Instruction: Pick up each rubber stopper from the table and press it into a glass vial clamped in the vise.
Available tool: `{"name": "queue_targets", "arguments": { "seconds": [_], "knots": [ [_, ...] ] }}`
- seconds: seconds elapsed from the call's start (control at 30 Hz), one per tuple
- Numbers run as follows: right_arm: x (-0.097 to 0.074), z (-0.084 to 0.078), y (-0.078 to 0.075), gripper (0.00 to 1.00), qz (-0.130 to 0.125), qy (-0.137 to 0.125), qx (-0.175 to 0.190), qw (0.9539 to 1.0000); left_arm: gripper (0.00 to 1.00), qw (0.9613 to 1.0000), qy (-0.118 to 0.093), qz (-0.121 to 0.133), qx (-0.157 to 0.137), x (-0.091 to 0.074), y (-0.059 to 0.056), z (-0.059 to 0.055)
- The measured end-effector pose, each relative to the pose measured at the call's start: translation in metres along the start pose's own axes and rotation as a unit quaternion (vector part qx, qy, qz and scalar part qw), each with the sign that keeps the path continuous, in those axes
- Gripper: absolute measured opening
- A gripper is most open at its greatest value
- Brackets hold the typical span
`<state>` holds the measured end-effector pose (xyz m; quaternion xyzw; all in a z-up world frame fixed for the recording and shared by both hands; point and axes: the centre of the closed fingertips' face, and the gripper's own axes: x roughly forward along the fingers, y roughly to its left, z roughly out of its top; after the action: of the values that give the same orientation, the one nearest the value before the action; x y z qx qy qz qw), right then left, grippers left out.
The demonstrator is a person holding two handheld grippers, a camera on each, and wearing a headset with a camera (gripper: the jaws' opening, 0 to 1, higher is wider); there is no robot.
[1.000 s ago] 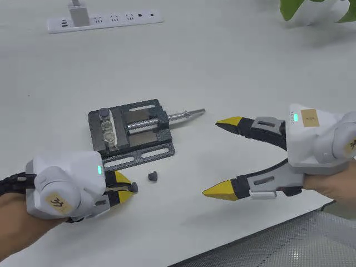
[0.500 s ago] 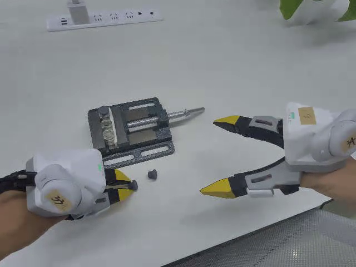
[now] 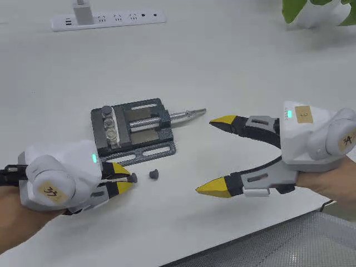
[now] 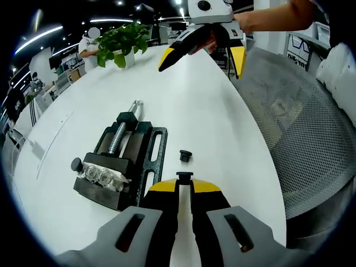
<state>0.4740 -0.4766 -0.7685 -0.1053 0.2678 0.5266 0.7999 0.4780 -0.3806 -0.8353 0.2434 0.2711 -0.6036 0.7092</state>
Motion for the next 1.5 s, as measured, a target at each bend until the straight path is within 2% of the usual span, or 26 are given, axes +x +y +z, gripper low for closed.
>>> {"name": "queue_targets", "arguments": {
  "seconds": [0.23, 0.47, 0.6, 0.67, 0.73, 0.97, 1.27, 1.5],
  "knots": [
    [0.003, 0.017, 0.002, 0.77, 0.008, -0.014, 0.002, 0.9999, 0.04, 0.9994, -0.027, 0.016, -0.013, -0.019, 0.003, 0.018],
    [0.006, 0.030, 0.003, 0.74, 0.020, -0.027, -0.003, 0.9994, 0.04, 0.9985, -0.046, 0.024, -0.014, -0.035, 0.004, 0.037],
    [0.011, 0.039, 0.006, 0.69, 0.033, -0.021, -0.012, 0.9992, 0.04, 0.9977, -0.060, 0.026, -0.017, -0.042, 0.003, 0.049],
    [0.013, 0.039, 0.010, 0.66, 0.047, 0.002, 0.013, 0.9988, 0.04, 0.9971, -0.068, 0.027, -0.019, -0.044, 0.004, 0.054],
    [0.015, 0.047, 0.013, 0.63, 0.049, -0.005, -0.009, 0.9987, 0.04, 0.9969, -0.072, 0.026, -0.016, -0.047, 0.003, 0.060],
    [0.022, 0.058, 0.023, 0.53, 0.075, 0.007, -0.020, 0.9970, 0.04, 0.9959, -0.087, 0.025, -0.002, -0.054, -0.001, 0.080],
    [0.028, 0.067, 0.033, 0.36, 0.099, 0.008, -0.020, 0.9949, 0.04, 0.9948, -0.100, 0.022, 0.006, -0.060, -0.005, 0.092],
    [0.031, 0.070, 0.046, 0.23, 0.119, 0.010, -0.020, 0.9926, 0.04, 0.9945, -0.102, 0.017, 0.015, -0.061, -0.009, 0.095]
  ]
}}
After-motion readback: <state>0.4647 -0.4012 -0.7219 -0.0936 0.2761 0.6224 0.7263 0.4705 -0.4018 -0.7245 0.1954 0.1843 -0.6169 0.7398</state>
